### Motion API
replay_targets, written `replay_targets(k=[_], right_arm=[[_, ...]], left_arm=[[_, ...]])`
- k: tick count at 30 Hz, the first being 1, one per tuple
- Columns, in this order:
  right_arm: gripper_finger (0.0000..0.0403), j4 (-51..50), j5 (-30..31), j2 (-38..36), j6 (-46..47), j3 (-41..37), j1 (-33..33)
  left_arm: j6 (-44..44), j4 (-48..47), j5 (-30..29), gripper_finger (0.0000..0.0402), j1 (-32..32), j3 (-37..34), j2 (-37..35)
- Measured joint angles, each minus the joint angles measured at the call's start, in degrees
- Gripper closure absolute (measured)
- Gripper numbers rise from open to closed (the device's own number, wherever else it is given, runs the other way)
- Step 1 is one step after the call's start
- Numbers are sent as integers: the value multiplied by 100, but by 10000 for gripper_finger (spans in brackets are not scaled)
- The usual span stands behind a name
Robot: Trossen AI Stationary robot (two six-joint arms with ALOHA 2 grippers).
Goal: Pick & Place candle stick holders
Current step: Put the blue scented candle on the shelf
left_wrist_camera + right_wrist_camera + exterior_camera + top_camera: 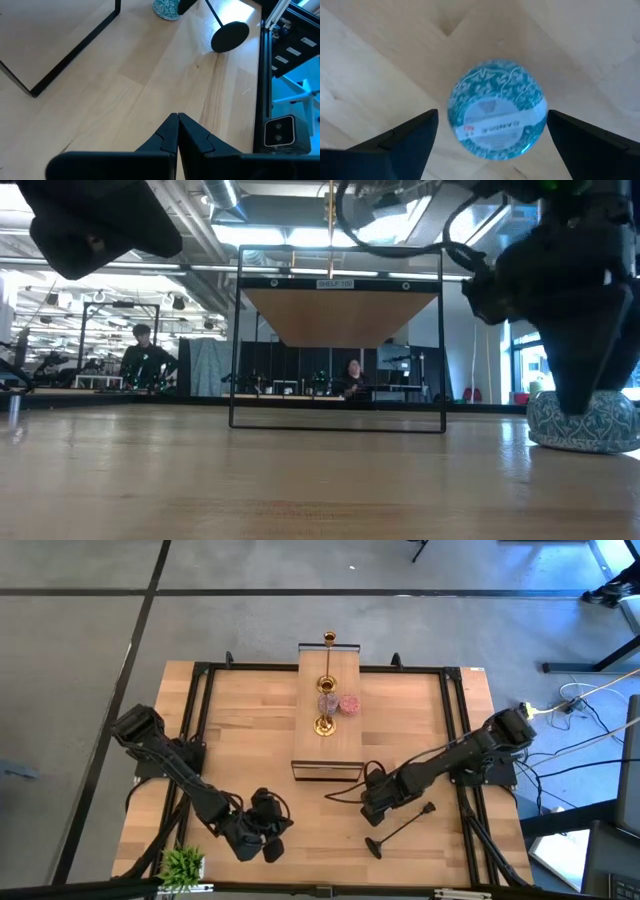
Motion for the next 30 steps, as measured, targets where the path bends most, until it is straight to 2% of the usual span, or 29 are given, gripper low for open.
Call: replay_targets(k=[16,30], right_arm=[[31,277,30,357,430,0,-95],[102,215,-712,363,617,2,-209]], left_arm=[[-81,1,23,400,-40,0,-2],[-81,-2,4,400,-38,0,-2]])
